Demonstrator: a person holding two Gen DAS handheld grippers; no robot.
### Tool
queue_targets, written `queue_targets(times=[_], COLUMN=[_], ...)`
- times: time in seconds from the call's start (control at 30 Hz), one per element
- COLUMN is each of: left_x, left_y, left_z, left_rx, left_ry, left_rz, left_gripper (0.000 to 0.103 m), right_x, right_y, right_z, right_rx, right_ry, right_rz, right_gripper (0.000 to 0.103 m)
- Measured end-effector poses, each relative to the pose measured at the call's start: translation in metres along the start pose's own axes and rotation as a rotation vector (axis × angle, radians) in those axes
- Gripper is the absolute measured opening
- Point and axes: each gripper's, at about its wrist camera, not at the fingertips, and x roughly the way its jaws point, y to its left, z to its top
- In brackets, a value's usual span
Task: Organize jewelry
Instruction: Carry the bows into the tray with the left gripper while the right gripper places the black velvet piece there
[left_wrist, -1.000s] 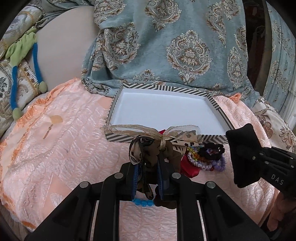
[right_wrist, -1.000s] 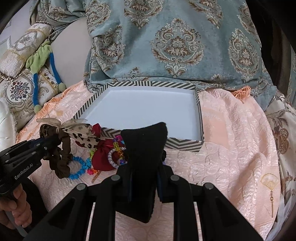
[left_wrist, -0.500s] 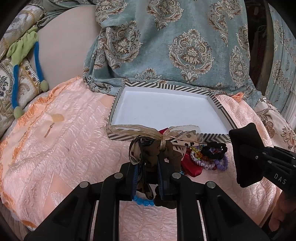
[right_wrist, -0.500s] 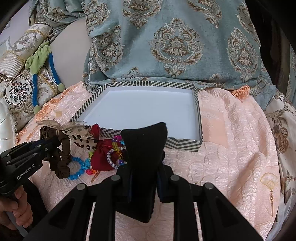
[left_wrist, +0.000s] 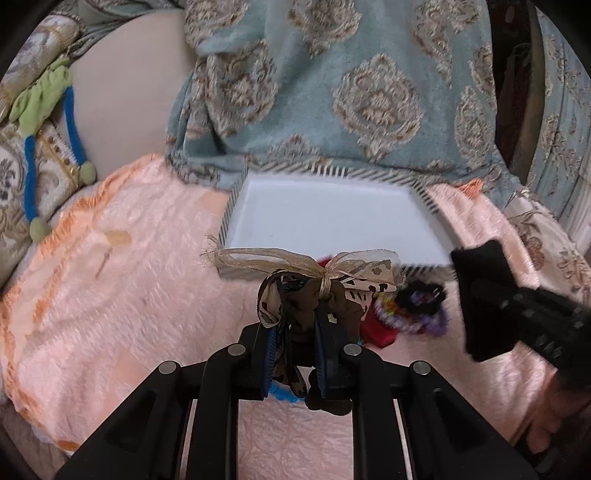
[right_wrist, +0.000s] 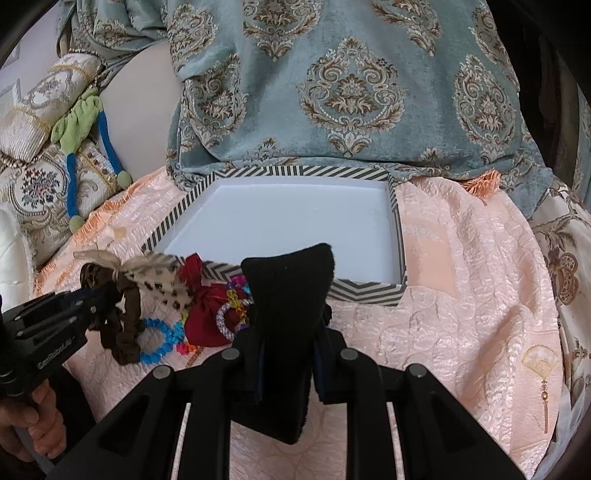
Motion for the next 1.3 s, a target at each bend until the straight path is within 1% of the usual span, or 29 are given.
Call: queue_targets(times=[0.07, 0.13, 0.2, 0.33, 0.47, 0.53, 0.57, 0.63, 0.7, 0.8, 0.83, 0.93, 0.97, 1.0, 1.03, 1.13, 1.17, 1.23, 1.3], left_x=[-0.005, 0.001, 0.014, 0.050, 0.092, 0.111, 0.120, 0.134, 0.144, 0.165, 0.172, 0.185, 0.187, 0.188, 0.188, 0.188, 0.187, 0.182, 0.175], left_y=[-0.003, -0.003, -0.003, 0.001, 0.011, 0.020, 0.024, 0.030, 0.030, 0.028, 0.030, 0.040, 0.042, 0.043, 0.044, 0.045, 0.046, 0.048, 0.050], left_z=[0.014, 0.026, 0.040, 0.065, 0.083, 0.084, 0.083, 0.084, 0.084, 0.083, 0.083, 0.083, 0.082, 0.082, 0.081, 0.080, 0.080, 0.080, 0.081], left_rx=[0.025, 0.022, 0.010, -0.021, -0.057, -0.075, -0.089, -0.124, -0.115, -0.077, -0.081, -0.129, -0.141, -0.152, -0.163, -0.178, -0.186, -0.201, -0.215], left_ry=[-0.028, -0.033, -0.032, -0.026, 0.009, 0.009, 0.024, 0.055, 0.071, 0.090, 0.107, 0.148, 0.152, 0.157, 0.164, 0.181, 0.186, 0.180, 0.166], left_rz=[-0.003, -0.010, -0.038, -0.061, -0.078, -0.071, -0.064, -0.065, -0.065, -0.024, -0.009, -0.002, 0.003, 0.012, 0.023, 0.020, 0.012, -0.014, -0.035], left_gripper=[0.001, 0.001, 0.001, 0.001, 0.001, 0.001, 0.001, 0.001, 0.001, 0.001, 0.001, 0.001, 0.005, 0.008, 0.012, 0.017, 0.020, 0.023, 0.027], right_x=[-0.002, -0.003, -0.004, 0.000, 0.025, 0.045, 0.059, 0.080, 0.099, 0.131, 0.142, 0.158, 0.162, 0.164, 0.164, 0.162, 0.161, 0.154, 0.145], right_y=[-0.003, -0.004, -0.005, -0.009, -0.018, -0.024, -0.031, -0.039, -0.044, -0.049, -0.050, -0.052, -0.054, -0.058, -0.060, -0.063, -0.062, -0.058, -0.055], right_z=[0.001, 0.004, 0.008, 0.032, 0.068, 0.083, 0.091, 0.099, 0.102, 0.098, 0.095, 0.089, 0.088, 0.087, 0.087, 0.088, 0.088, 0.089, 0.091], right_rx=[0.013, 0.019, 0.020, -0.022, -0.030, -0.017, -0.001, 0.013, 0.029, 0.050, 0.046, 0.023, 0.026, 0.035, 0.047, 0.065, 0.067, 0.062, 0.052], right_ry=[-0.004, -0.005, -0.011, -0.032, -0.031, -0.020, -0.019, -0.021, 0.009, 0.099, 0.138, 0.178, 0.187, 0.194, 0.193, 0.184, 0.180, 0.157, 0.120], right_rz=[0.008, 0.011, 0.006, -0.036, -0.036, -0.022, -0.004, 0.001, 0.009, -0.010, -0.031, -0.058, -0.066, -0.068, -0.064, -0.062, -0.052, -0.025, -0.022], right_gripper=[0.020, 0.020, 0.020, 0.020, 0.020, 0.020, 0.020, 0.020, 0.020, 0.020, 0.020, 0.020, 0.020, 0.022, 0.028, 0.036, 0.039, 0.053, 0.056])
